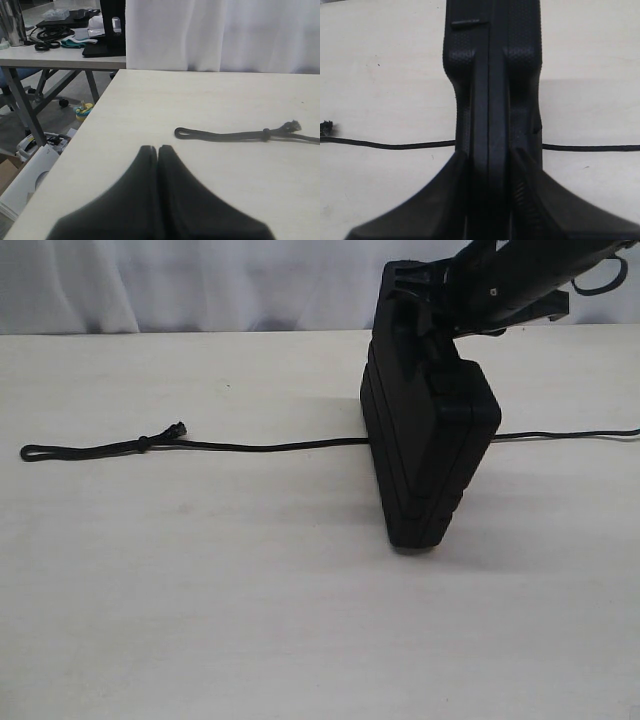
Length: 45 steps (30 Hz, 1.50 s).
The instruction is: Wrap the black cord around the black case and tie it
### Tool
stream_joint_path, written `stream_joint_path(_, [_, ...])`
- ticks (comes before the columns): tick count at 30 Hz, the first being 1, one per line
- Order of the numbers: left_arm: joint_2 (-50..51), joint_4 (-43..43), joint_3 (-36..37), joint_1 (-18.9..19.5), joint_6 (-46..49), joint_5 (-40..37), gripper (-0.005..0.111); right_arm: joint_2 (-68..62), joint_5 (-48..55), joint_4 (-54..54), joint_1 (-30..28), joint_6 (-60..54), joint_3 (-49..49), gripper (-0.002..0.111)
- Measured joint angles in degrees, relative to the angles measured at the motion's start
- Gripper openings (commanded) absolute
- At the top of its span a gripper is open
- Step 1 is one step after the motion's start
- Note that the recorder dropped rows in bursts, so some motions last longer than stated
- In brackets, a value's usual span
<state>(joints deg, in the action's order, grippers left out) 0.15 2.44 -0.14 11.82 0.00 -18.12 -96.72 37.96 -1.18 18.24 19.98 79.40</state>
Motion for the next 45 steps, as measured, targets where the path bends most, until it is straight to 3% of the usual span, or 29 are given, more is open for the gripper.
stream_joint_path(9, [0.0,1.17,0.0,0.0,0.0,0.31,0.0,0.0,0.0,0.0,0.0,0.0,0.0,0.004])
stream_joint_path(14, [0.0,6.05,0.0,0.0,0.0,4.85,0.0,0.0,0.0,0.0,0.0,0.0,0.0,0.004])
stream_joint_path(22, [0.0,-21.22,0.0,0.0,-11.92,32.69,0.0,0.0,0.0,0.0,0.0,0.0,0.0,0.004])
stream_joint_path(26, [0.0,-24.43,0.0,0.0,-17.54,39.64,0.0,0.0,0.0,0.0,0.0,0.0,0.0,0.004])
stream_joint_path(29, [-0.02,-25.17,0.0,0.0,-20.05,48.95,0.0,0.0,0.0,0.0,0.0,0.0,0.0,0.004])
stream_joint_path(31, [-0.02,-25.27,-0.12,0.0,-22.26,50.56,0.0,0.0,0.0,0.0,0.0,0.0,0.0,0.004])
stream_joint_path(35, [0.75,-24.36,-5.23,0.0,-23.14,38.67,0.0,0.0,0.0,0.0,0.0,0.04,0.0,0.004])
stream_joint_path(37, [6.15,-12.5,-13.82,0.0,-23.27,29.3,0.0,0.0,0.0,0.0,0.0,0.04,0.0,0.004])
stream_joint_path(40, [18.02,0.98,-25.23,0.0,-23.37,18.61,0.0,0.0,0.0,0.0,0.0,0.04,0.0,0.004])
stream_joint_path(45, [38.75,3.86,-34.03,-3.29,-17.16,8.4,0.0,0.0,0.0,0.0,0.0,0.04,0.0,0.004])
